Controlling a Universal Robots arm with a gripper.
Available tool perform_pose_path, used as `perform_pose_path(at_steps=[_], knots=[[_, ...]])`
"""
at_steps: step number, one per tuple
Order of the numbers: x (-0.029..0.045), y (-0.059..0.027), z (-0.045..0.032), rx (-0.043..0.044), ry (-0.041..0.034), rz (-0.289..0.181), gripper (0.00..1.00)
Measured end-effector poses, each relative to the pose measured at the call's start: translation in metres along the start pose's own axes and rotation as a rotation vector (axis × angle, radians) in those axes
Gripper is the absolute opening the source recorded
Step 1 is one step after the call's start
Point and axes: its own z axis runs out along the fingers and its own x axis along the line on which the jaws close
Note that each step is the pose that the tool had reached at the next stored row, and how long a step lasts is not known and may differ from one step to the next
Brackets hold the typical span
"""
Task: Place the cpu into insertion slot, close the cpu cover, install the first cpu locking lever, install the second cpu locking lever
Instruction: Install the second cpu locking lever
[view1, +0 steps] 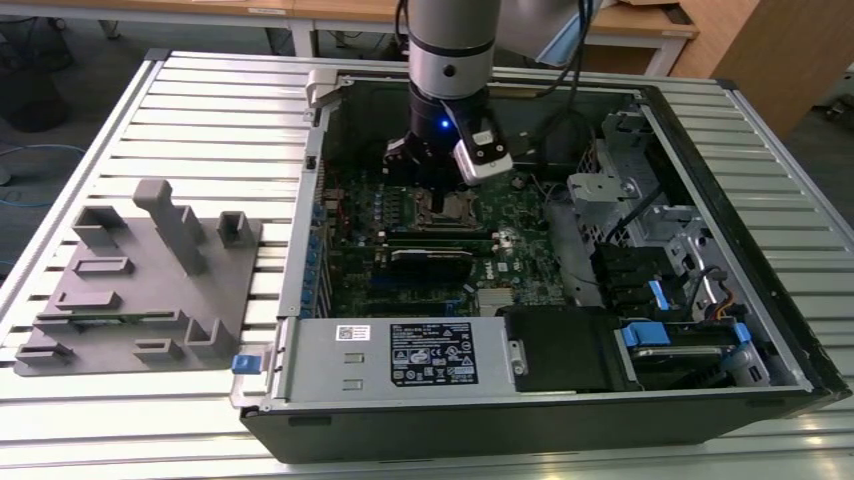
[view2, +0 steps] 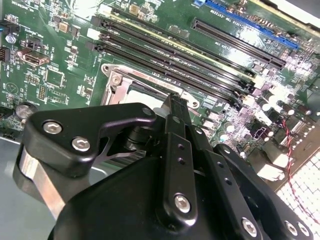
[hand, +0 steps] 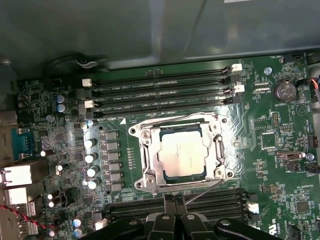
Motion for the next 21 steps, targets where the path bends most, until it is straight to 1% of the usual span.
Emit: perform_pose_path(at_steps=[21], knots=[[0.0027,-0.0003,0.0041,-0.0001,0.0,0.0,0.11]])
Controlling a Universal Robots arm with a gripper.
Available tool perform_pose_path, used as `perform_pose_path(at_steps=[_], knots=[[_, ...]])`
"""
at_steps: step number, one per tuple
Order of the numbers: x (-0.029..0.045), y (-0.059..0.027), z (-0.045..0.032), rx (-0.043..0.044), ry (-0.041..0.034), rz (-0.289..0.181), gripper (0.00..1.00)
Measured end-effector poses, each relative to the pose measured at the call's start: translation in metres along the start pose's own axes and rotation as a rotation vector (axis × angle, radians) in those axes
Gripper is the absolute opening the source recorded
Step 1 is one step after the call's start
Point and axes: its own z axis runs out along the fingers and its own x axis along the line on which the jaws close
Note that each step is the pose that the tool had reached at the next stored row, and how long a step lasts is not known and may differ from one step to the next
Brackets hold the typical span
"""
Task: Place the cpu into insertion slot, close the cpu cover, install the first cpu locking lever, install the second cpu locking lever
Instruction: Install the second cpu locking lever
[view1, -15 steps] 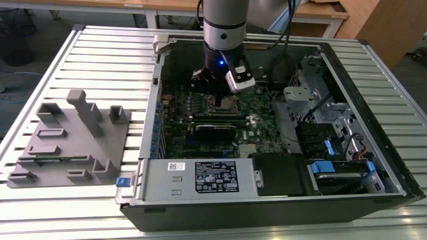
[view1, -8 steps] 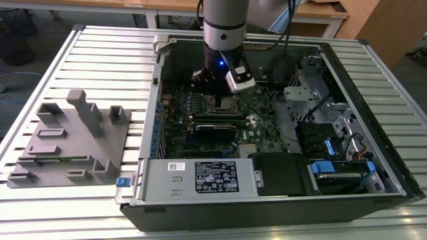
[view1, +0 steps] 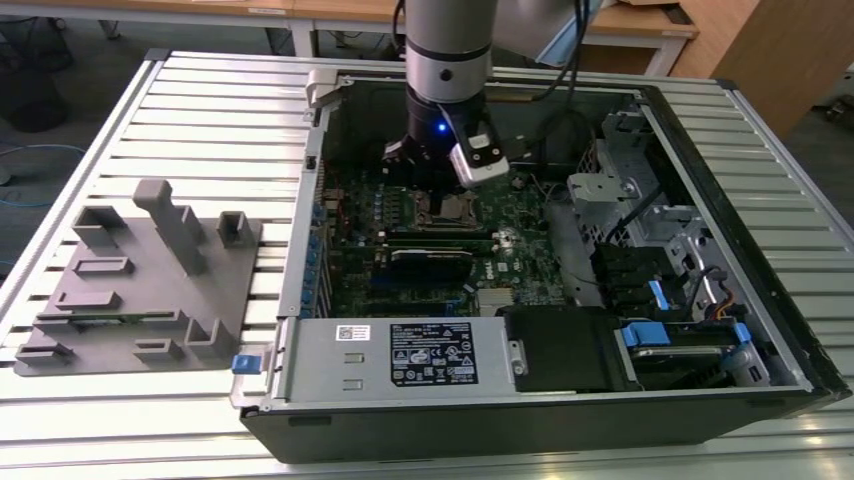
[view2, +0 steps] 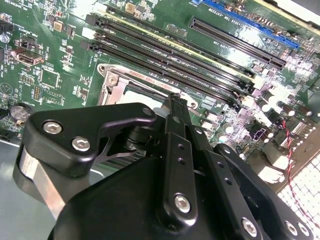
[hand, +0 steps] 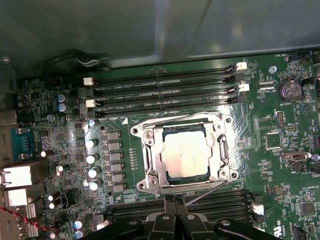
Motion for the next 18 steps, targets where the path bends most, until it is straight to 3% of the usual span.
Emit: perform_pose_path(at_steps=[18], knots=[[0.0021,-0.0003,0.005,0.0,0.0,0.0,0.11]])
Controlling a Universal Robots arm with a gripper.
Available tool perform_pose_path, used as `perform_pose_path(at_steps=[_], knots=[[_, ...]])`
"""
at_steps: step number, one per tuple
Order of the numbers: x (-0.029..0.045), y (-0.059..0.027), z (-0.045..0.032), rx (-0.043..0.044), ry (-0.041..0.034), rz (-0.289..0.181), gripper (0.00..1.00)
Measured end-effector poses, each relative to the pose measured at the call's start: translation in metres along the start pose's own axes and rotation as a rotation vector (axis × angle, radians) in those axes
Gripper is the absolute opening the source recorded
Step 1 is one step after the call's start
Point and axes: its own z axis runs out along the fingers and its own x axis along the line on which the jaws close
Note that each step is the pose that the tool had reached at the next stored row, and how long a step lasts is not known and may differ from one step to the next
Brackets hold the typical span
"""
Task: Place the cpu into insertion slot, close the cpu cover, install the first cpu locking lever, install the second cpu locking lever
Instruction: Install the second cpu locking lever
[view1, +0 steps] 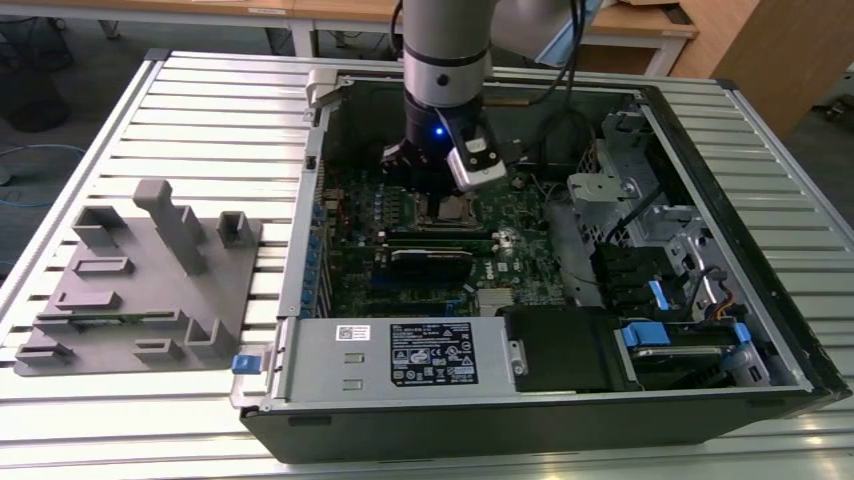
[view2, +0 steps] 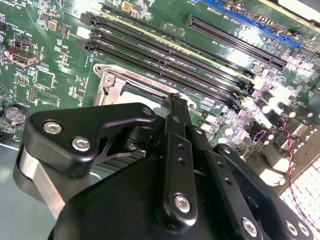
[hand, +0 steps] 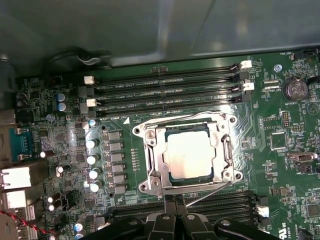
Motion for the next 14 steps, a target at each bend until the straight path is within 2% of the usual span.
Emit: perform_pose_path(at_steps=[14], knots=[[0.001,-0.0033,0.0029,0.0006,-0.0001,0.0,0.11]])
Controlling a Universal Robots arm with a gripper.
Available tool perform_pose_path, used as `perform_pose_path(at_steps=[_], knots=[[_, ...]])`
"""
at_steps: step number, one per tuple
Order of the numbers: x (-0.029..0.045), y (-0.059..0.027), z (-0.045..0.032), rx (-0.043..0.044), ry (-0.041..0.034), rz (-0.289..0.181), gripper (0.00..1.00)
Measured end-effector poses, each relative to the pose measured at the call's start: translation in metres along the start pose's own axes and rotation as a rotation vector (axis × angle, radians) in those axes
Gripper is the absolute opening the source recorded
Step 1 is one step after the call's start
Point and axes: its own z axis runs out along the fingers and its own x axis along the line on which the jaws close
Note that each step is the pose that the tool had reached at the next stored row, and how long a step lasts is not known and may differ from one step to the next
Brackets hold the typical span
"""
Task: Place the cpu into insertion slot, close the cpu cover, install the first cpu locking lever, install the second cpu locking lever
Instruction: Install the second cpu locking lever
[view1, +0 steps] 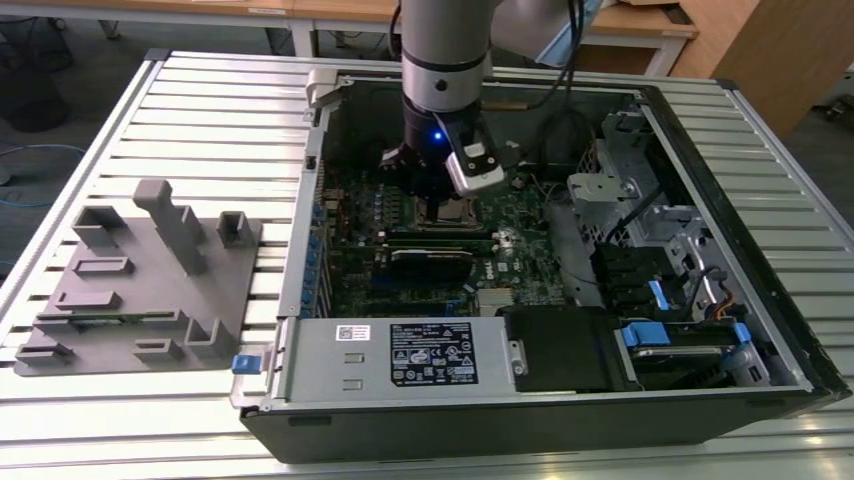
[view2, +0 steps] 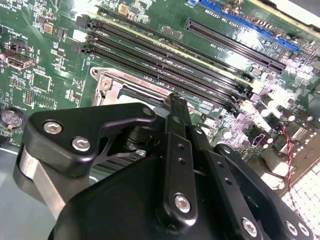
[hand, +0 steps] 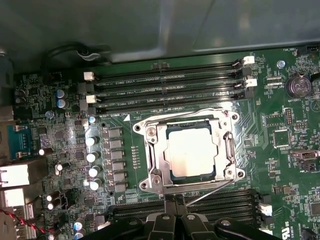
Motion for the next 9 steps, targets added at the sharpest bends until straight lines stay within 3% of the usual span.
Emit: perform_pose_path(at_steps=[9], knots=[[0.0003,-0.0037,0.0005,0.0002,-0.0001,0.0,0.11]])
